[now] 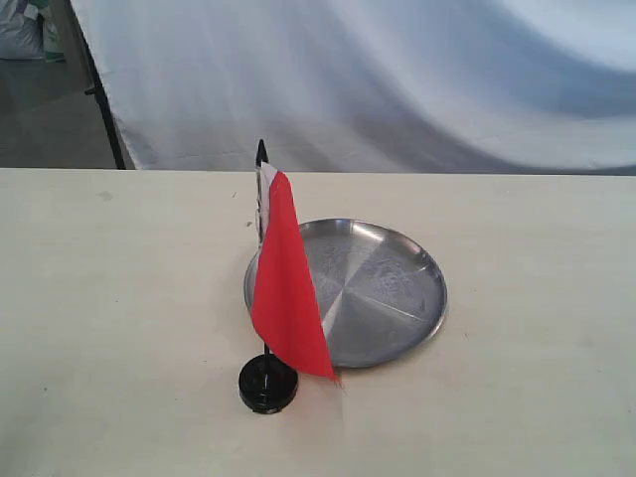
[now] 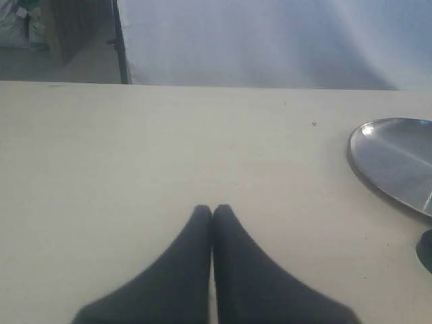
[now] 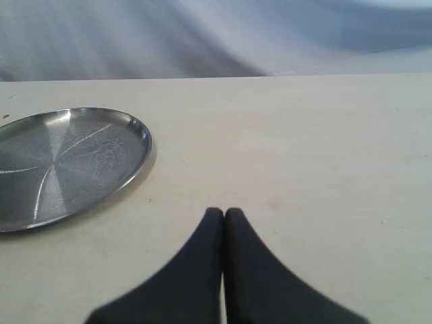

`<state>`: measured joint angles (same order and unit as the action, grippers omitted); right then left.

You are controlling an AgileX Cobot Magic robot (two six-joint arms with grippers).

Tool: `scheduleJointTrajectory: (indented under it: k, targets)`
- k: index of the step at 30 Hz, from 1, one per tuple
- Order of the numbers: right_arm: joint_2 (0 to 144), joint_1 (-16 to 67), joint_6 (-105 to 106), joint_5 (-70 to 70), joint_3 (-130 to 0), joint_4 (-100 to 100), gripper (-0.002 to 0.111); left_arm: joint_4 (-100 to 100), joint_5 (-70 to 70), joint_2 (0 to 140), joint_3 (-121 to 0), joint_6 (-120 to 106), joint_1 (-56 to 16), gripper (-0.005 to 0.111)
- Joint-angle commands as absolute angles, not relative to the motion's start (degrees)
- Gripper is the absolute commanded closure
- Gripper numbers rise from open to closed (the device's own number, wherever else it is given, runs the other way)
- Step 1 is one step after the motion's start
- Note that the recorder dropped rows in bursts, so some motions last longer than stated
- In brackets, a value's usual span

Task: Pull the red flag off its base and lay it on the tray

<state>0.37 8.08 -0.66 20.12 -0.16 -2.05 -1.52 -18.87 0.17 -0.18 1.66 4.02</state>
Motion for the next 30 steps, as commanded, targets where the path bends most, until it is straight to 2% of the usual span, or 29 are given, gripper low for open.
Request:
scheduleJointTrajectory:
  k: [1,8,26,30]
  targets:
    - [0.0,8.2,-0.7,17.5,0.0,-2.1,0.109,-1.8,-18.6,0.0,0.0,1.7,4.1,0.107]
    - [0.0,8.2,-0.8,7.5,0.0,-3.5,0.109,-1.8,-18.6,0.0,0.0,1.7,4.1,0.107]
    - [0.0,8.2,-0.8,6.8,0.0,-3.5,0.109,-1.6,-18.6,0.0,0.0,1.7,4.1,0.107]
    - [0.0,8.2,-5.6,-2.4,0.0,-10.1,0.109,-1.6,-18.6,0.0,0.0,1.7,4.1,0.107]
